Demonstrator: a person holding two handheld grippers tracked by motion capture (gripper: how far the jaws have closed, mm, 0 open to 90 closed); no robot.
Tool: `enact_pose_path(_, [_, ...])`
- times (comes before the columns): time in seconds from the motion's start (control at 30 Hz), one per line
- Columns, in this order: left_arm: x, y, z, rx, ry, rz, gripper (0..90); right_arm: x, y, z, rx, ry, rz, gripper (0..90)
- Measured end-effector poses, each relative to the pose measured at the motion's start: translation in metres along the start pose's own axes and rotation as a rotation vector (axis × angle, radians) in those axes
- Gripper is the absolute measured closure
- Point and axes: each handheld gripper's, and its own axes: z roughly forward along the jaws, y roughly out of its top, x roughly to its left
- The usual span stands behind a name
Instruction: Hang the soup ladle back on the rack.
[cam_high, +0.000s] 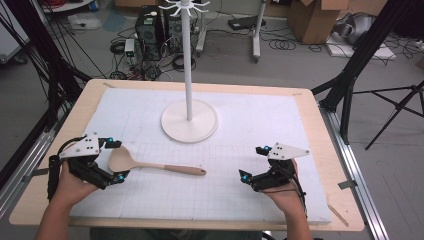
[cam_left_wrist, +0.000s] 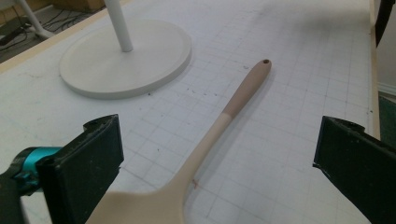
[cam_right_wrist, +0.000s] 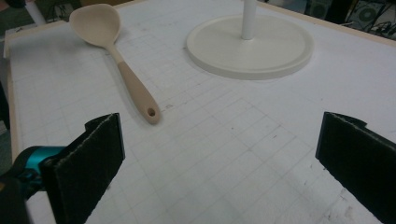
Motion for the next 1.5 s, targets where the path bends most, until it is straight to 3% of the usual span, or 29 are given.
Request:
enact_pose_path(0.3, [0.005, 0.029, 0.029, 0.09, -0.06, 0.063, 1.7, -0.001, -0.002, 0.003, 0.02, 0.006, 0.001, 0.1])
enact_pose_path(0.6, [0.0, 0.046, 0.068, 0.21, -0.117, 0.109, 1.7, -0.002, -0.003, 0.003, 0.018, 0.009, -0.002, 0.1])
enact_pose_path(0.8, [-0.002, 0.049, 0.095, 0.31, -0.153, 0.131, 1.7, -0.002, -0.003, 0.003, 0.018, 0.012, 0.001, 0.1])
enact_pose_path(0.97, [-0.006, 0.053, 0.114, 0.413, -0.184, 0.18, 1.7, -0.002, -0.003, 0.004, 0.022, 0.017, -0.001, 0.1])
enact_pose_path(1.07, [-0.007, 0.055, 0.124, 0.469, -0.18, 0.199, 1.7, -0.001, -0.003, 0.005, 0.024, 0.02, -0.004, 0.1])
enact_pose_path(1.37, [-0.008, 0.051, 0.146, 0.567, -0.182, 0.213, 2.1, -0.001, -0.003, 0.007, 0.031, 0.031, -0.006, 0.2])
enact_pose_path(1.5, [-0.007, 0.047, 0.151, 0.616, -0.189, 0.219, 6.7, 0.0, -0.003, 0.008, 0.041, 0.034, -0.007, 0.1])
